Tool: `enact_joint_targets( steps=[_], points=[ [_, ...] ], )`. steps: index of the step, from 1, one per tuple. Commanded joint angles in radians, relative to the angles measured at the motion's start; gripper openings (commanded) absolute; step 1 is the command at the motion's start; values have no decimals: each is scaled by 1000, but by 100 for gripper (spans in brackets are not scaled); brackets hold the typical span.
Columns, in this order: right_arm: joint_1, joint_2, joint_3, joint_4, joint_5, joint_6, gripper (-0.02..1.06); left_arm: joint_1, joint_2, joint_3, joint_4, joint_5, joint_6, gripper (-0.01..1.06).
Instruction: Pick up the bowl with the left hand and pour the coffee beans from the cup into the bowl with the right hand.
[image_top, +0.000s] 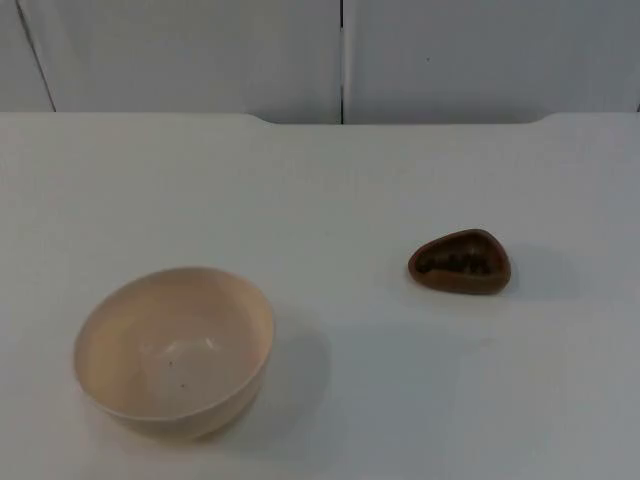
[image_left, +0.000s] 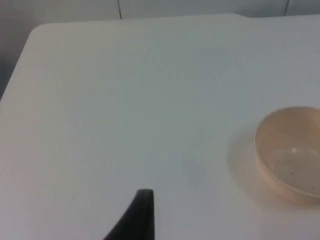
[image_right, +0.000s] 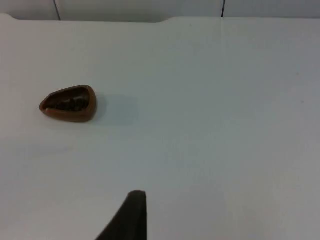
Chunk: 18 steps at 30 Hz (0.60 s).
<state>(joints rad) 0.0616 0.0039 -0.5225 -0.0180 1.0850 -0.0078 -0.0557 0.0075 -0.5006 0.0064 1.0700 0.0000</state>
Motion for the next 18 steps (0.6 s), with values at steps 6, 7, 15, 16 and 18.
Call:
enact_joint_targets(
  steps=[6, 7, 15, 16, 18],
  points=[
    [-8, -4, 7, 2, -7, -4, 105, -2, 93, -53, -14, -28, 0, 105],
    [-8, -4, 7, 2, -7, -4, 105, -2, 113, -63, -14, -30, 0, 105],
    [-8, -4, 7, 0, -7, -4, 105, -2, 192, -108, -18, -38, 0, 105],
    [-8, -4, 7, 0, -7, -4, 105, -2, 192, -108, -18, -38, 0, 105],
    [-8, -4, 7, 0, -7, -4, 105, -2, 205, -112, -18, -38, -6, 105]
  ],
)
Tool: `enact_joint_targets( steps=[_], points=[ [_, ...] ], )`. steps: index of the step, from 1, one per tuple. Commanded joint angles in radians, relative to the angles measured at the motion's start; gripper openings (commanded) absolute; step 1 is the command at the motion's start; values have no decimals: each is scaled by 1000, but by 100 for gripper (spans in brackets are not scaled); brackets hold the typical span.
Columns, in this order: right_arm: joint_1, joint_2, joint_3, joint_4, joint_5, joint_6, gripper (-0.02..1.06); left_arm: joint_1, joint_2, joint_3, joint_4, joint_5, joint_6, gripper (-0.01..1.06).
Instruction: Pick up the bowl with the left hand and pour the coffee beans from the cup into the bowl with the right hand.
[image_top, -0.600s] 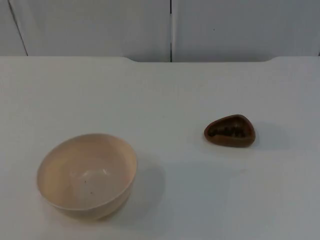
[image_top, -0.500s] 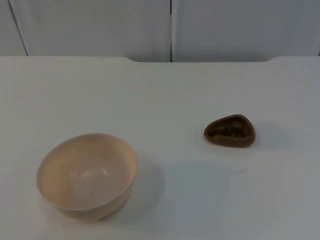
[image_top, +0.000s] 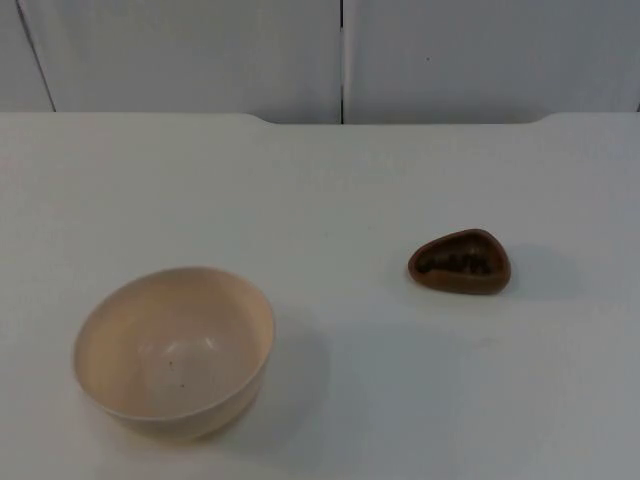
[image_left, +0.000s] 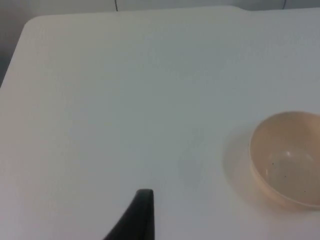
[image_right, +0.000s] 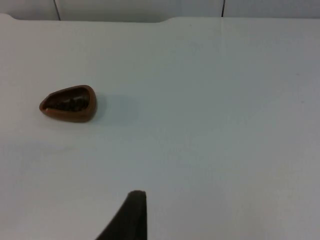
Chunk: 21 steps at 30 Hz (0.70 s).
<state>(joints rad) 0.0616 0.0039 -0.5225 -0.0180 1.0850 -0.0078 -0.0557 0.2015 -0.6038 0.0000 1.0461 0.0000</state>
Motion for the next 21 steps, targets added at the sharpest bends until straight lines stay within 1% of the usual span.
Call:
enact_joint_targets(
  steps=[1, 12, 21],
  points=[
    [-8, -4, 7, 0, -7, -4, 105, -2, 16, -12, -14, -14, -6, 105],
    [-8, -4, 7, 0, -7, -4, 105, -2, 63, -13, -23, -14, -6, 105],
    [-8, -4, 7, 0, -7, -4, 105, -2, 154, -102, -23, -27, -6, 105]
  ],
)
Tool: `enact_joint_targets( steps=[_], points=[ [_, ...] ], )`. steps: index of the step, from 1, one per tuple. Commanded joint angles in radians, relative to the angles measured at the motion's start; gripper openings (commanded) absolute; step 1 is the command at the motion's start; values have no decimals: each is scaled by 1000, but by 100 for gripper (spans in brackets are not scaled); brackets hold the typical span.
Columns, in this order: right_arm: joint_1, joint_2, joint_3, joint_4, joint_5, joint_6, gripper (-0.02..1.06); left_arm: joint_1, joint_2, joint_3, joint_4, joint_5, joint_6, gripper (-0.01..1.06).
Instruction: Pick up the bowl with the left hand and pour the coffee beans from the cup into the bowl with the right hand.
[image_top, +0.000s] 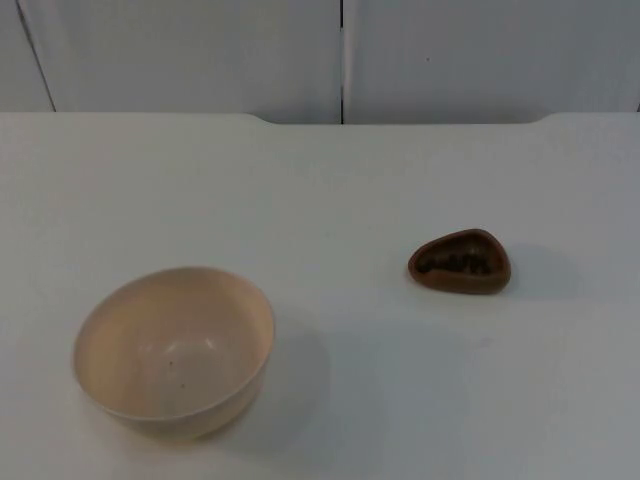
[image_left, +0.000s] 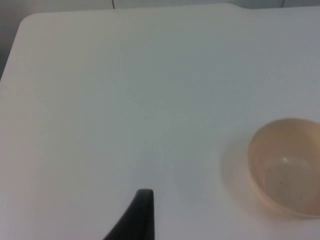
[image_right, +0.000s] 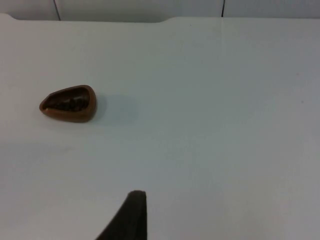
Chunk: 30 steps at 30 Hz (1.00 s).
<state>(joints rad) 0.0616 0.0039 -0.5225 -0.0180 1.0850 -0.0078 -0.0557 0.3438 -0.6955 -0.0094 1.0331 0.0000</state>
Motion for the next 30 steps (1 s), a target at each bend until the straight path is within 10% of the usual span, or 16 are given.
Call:
enact_joint_targets(
  steps=[1, 30],
  points=[
    [-8, -4, 7, 0, -7, -4, 105, -2, 29, -21, -11, -16, -6, 105],
    [-8, -4, 7, 0, -7, -4, 105, -2, 580, -257, -207, -81, 135, 105]
  ],
)
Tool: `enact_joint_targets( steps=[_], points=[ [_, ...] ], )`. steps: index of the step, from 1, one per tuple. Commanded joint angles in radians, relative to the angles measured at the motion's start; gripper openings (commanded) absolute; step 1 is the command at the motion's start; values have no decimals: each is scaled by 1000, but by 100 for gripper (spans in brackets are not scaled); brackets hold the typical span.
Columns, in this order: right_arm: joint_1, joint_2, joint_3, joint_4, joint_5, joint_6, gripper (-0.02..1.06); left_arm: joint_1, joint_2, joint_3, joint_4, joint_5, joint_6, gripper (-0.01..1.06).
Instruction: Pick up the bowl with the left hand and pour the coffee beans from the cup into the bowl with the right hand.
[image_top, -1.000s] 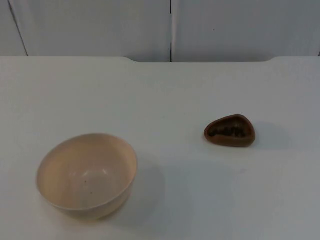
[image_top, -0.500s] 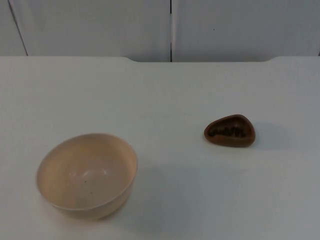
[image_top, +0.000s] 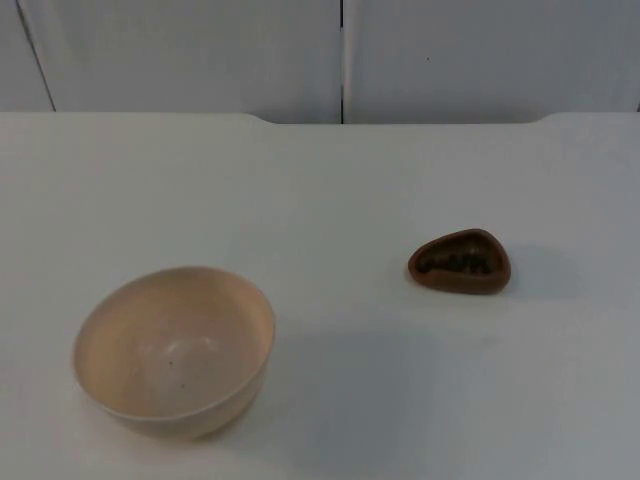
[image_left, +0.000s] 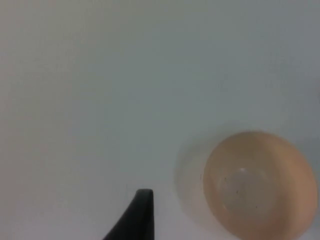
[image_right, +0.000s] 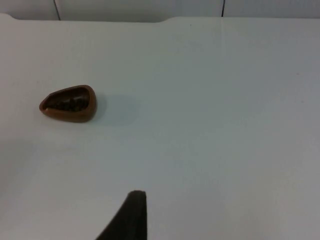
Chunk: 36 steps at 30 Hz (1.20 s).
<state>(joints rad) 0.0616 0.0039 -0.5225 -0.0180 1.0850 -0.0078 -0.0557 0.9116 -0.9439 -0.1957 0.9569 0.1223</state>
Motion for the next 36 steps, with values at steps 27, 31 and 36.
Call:
enact_joint_targets(
  steps=[27, 31, 36],
  points=[
    [-8, -4, 7, -2, -7, -4, 105, -4, 330, -9, -241, -59, 186, 105],
    [-8, -4, 7, -2, -7, -4, 105, -4, 379, -9, -249, -93, 186, 105],
    [-8, -4, 7, -2, -7, -4, 105, -4, 435, -9, -259, -140, 186, 105]
  ],
)
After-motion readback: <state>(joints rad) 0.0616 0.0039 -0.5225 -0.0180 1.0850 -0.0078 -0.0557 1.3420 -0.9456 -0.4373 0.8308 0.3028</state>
